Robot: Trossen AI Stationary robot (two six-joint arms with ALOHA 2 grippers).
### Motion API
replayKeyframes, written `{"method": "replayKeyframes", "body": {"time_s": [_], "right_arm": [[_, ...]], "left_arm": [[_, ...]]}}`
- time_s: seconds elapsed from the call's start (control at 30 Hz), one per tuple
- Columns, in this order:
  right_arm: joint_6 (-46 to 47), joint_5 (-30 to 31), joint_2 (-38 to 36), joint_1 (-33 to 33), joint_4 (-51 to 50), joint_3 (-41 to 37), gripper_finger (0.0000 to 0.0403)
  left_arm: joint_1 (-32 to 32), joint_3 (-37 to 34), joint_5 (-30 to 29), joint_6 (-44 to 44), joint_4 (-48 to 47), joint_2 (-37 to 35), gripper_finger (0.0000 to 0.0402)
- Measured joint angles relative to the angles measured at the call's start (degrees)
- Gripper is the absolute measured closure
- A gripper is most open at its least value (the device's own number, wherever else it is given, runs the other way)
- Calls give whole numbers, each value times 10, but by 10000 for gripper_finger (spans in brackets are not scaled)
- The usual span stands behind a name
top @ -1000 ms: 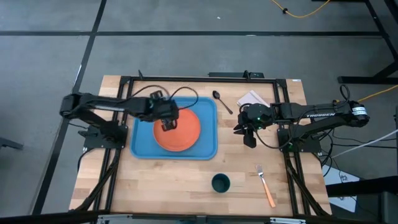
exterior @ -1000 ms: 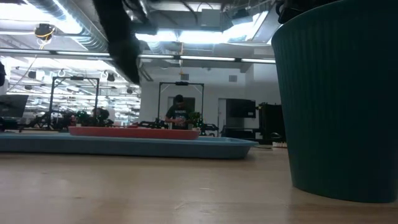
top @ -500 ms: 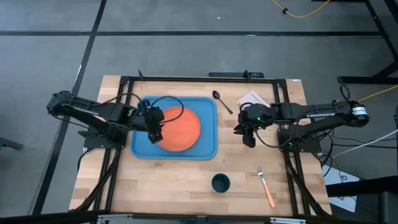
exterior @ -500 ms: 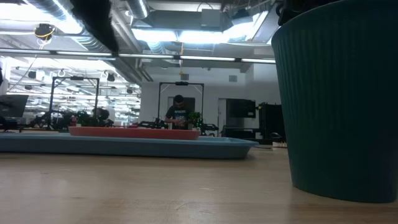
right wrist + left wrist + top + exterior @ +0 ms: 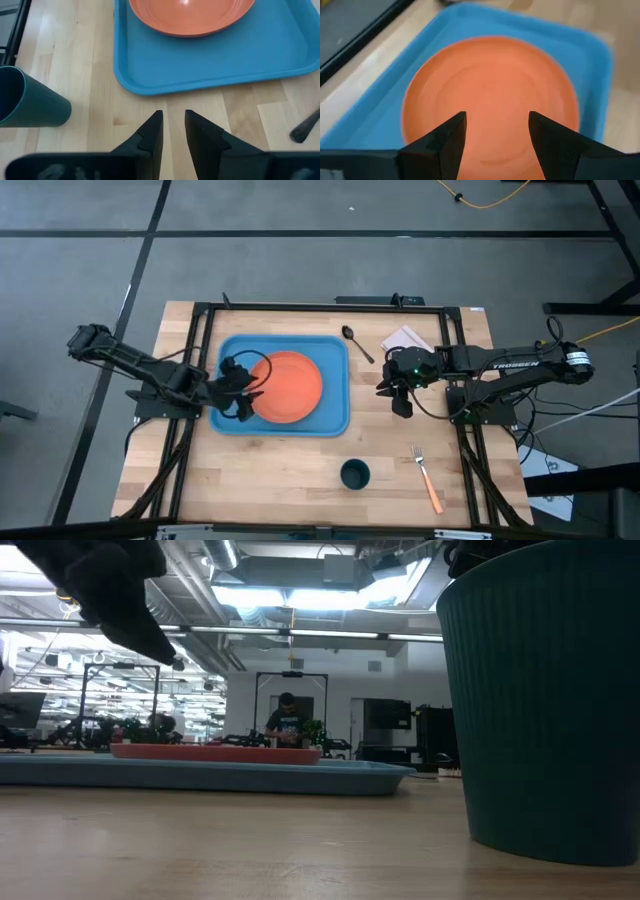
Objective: Pick and place plate/cup/fork/spoon on tray
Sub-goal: Put the black spoon on the blue serving tray at the right of the orange plate
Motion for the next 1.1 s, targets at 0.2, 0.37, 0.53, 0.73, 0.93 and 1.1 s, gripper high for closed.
{"method": "replayKeyframes", "body": {"time_s": [0.2,0.37,0.53,0.73,0.93,1.1], "right_arm": [[0,0,0,0,2,0,317],[0,0,0,0,3,0,317],[0,0,0,0,5,0,317],[0,0,0,0,5,0,317],[0,0,0,0,5,0,317],[0,0,0,0,5,0,317]], "left_arm": [[5,-106,41,100,137,-104,194],[23,-194,82,133,214,-202,194],[45,-235,107,181,247,-289,194],[77,-260,138,206,245,-360,194],[111,-289,184,191,243,-405,194],[140,-294,222,187,245,-421,194]]}}
